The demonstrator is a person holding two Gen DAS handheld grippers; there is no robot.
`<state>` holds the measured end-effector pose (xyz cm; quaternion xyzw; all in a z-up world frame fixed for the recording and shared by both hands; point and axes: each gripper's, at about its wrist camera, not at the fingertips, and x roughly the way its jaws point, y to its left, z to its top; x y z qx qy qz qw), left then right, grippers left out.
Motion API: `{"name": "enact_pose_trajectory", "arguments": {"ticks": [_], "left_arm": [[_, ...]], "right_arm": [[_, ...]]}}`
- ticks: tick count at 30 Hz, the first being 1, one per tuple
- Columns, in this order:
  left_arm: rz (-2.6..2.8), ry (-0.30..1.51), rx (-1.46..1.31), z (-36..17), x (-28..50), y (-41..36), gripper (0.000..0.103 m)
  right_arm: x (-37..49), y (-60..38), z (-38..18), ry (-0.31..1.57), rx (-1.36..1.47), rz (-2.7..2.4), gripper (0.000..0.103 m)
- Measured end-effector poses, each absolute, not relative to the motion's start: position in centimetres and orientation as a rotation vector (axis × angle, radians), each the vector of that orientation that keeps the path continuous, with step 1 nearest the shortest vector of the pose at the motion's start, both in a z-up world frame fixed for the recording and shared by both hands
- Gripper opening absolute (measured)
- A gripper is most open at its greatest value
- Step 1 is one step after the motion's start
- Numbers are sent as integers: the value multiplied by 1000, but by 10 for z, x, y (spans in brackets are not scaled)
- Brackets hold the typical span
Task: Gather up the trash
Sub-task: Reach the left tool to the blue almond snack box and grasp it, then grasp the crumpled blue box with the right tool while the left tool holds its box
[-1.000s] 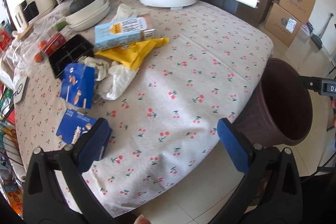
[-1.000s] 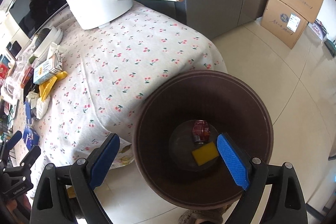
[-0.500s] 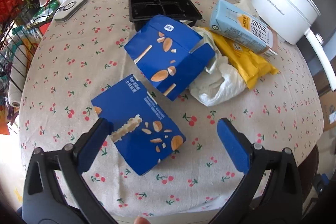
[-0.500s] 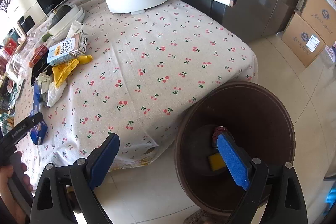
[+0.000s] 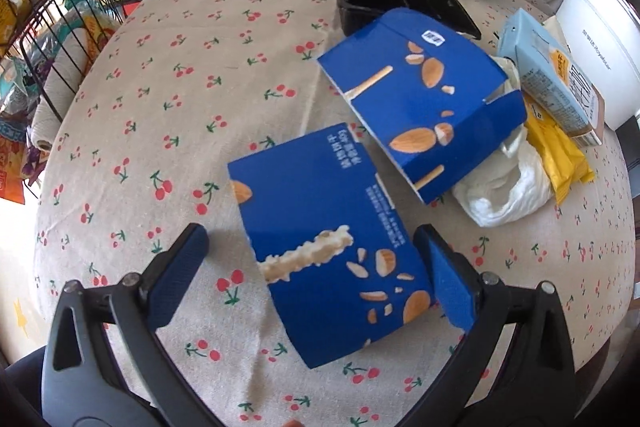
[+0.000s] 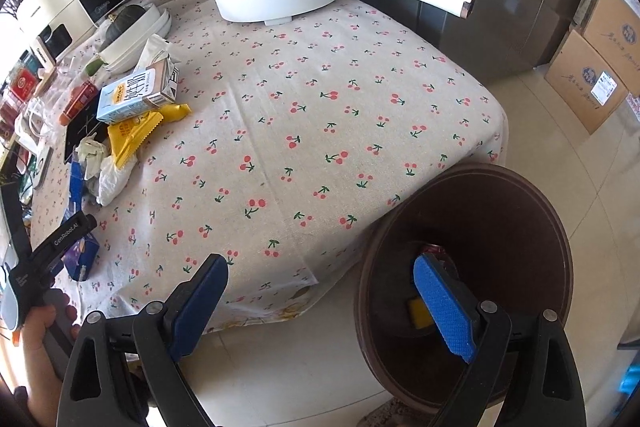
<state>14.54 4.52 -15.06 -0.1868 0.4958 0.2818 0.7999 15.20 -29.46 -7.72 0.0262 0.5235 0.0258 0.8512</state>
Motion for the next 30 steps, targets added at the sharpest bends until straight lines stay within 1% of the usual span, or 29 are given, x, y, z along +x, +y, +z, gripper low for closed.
{"name": "enact_pose_trajectory", "arguments": {"ticks": [2, 4, 6, 10, 18, 30], "left_arm": [[568, 1061, -400, -149, 145, 47, 96], [528, 1059, -386, -147, 144, 47, 88], [486, 1058, -370, -145, 144, 46, 77], [389, 1058, -382, -140, 140, 48, 69], [269, 1057, -445, -128, 127, 71, 68], [206, 962, -278, -85, 94, 125, 68]], "right_arm": [[153, -292, -78, 1104, 56, 53, 96], [153, -289, -79, 1105, 60, 54, 96], [154, -285, -79, 1106, 69, 59, 96], [157, -273, -78, 1105, 93, 69, 96], [167, -230, -80, 1092, 103, 106, 96], [173, -119, -80, 1013, 140, 265, 96]]}}
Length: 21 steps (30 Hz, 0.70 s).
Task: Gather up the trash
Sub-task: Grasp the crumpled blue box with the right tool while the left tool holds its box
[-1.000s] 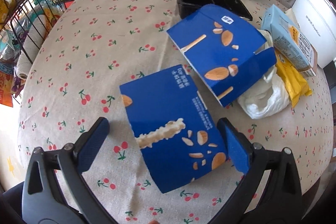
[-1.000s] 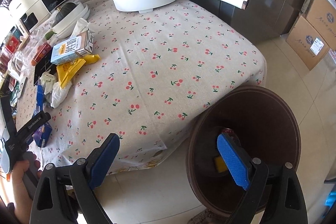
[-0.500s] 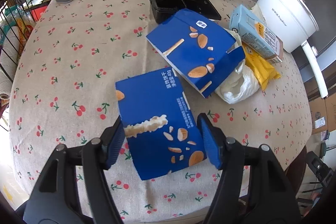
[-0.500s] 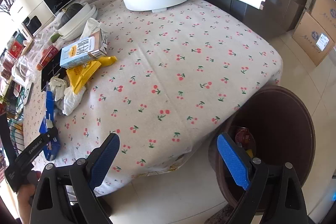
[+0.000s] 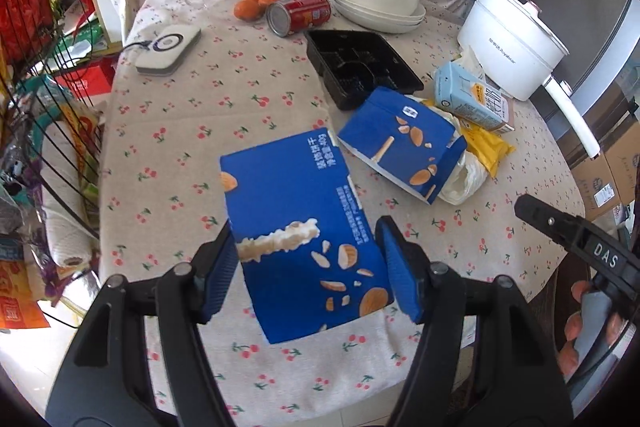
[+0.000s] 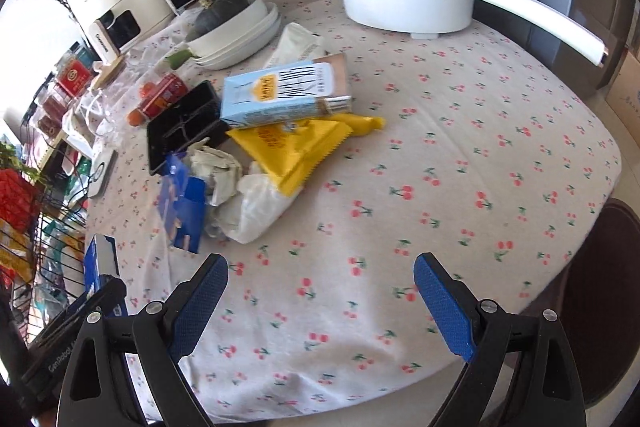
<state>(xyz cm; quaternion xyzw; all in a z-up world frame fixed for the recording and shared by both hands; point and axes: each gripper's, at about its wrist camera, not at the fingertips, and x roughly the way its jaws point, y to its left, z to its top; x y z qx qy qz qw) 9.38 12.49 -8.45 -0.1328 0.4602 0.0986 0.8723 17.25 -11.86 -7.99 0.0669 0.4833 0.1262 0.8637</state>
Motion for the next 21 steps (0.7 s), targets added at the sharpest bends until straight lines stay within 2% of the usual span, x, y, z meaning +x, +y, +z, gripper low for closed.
{"name": "enact_pose_trajectory", "arguments": {"ticks": [5, 12, 21], "left_arm": [[231, 930, -227, -74, 81, 156, 68], [196, 954, -257, -76, 76, 184, 68], [170, 975, -298, -74, 79, 197, 68]], "right_arm": [[171, -68, -78, 933, 107, 346, 96], [166, 8, -69, 764, -373, 564, 96], [198, 56, -105, 835, -724, 565, 95]]}}
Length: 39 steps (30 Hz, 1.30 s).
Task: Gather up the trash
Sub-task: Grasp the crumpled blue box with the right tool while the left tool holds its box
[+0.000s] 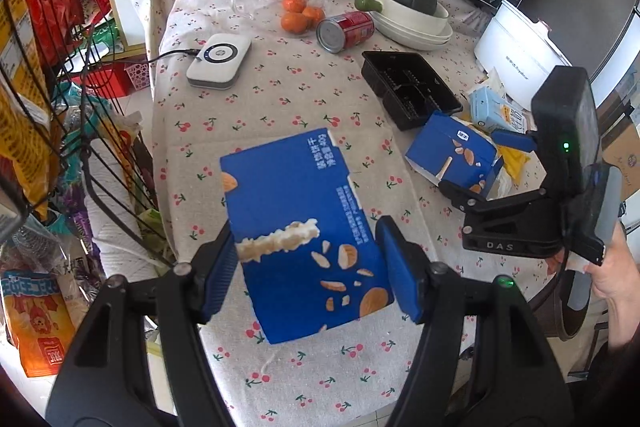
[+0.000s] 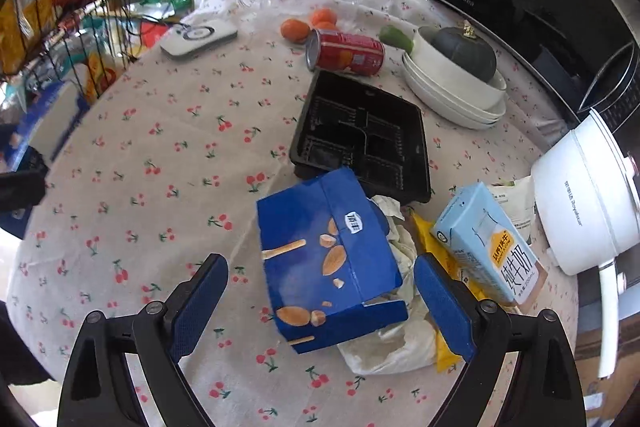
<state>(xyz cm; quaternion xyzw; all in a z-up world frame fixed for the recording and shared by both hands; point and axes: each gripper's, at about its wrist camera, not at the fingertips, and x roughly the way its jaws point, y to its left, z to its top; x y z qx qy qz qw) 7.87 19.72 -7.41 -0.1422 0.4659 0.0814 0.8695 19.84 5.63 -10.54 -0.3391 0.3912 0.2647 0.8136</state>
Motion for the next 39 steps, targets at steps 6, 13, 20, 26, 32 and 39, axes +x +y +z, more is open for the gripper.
{"name": "enact_pose_trajectory", "arguments": {"ticks": [6, 13, 20, 26, 32, 39], "left_arm": [[165, 988, -301, -76, 82, 199, 68], [153, 1001, -324, -80, 83, 196, 68], [122, 990, -310, -74, 85, 179, 68], [68, 989, -283, -70, 92, 148, 68], [13, 994, -247, -68, 101, 112, 68], [-22, 1035, -234, -77, 113, 82, 68]], "right_arm": [[194, 70, -127, 829, -849, 534, 88], [179, 59, -115, 797, -809, 535, 72], [160, 21, -71, 789, -574, 613, 71], [149, -24, -39, 795, -382, 636, 71], [146, -77, -25, 821, -197, 620, 71], [172, -143, -56, 919, -70, 444, 72]]}}
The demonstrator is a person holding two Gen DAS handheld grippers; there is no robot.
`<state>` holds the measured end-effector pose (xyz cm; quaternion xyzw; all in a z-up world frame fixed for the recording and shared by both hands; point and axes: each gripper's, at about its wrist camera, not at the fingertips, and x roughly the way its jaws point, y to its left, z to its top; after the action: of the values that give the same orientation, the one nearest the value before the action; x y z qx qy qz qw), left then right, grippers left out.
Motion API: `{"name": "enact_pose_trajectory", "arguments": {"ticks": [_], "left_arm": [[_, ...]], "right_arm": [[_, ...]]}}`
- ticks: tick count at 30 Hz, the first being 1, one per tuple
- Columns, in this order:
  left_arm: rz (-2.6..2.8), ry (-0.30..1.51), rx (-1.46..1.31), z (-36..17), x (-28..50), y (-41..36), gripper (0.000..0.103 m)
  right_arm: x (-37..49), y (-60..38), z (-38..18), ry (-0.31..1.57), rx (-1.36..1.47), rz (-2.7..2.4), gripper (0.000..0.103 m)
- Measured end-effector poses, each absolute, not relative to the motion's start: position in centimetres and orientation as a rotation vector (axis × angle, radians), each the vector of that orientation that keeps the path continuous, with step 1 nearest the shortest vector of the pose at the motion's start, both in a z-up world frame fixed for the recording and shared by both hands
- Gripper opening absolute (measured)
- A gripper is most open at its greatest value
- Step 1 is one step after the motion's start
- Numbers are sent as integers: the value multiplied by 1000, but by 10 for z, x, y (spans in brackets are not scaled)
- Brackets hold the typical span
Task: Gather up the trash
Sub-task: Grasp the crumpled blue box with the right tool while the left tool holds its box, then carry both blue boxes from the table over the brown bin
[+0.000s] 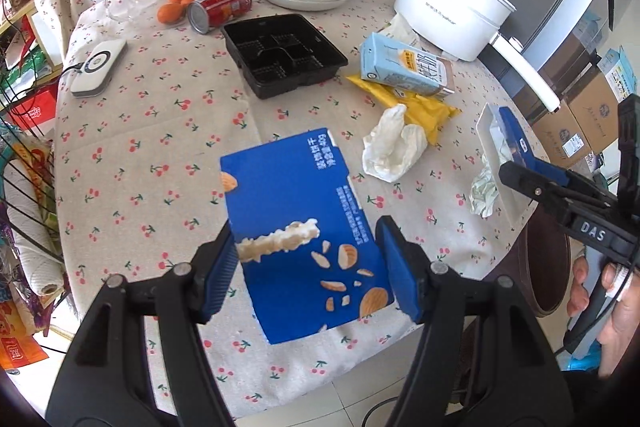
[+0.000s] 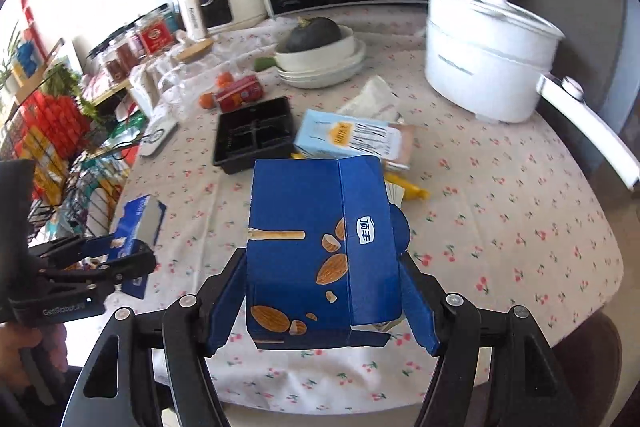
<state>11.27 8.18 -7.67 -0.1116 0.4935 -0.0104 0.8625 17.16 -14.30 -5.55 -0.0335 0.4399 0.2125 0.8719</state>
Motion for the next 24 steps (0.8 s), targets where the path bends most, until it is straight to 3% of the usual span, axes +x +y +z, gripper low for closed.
{"name": "enact_pose_trajectory", "arguments": {"ticks": [3, 6, 9, 24], "left_arm": [[-25, 1049, -215, -81, 118, 72, 68], [-26, 1061, -203, -84, 122, 65, 68], [-26, 1068, -196, -86, 124, 61, 68], [-2, 1084, -214, -90, 123, 74, 68]], "right_arm": [[190, -162, -81, 1007, -58, 347, 74], [201, -173, -96, 1038, -78, 297, 84], [207, -177, -98, 1052, -86, 290, 87], [222, -141, -83, 975, -220, 293, 88]]}}
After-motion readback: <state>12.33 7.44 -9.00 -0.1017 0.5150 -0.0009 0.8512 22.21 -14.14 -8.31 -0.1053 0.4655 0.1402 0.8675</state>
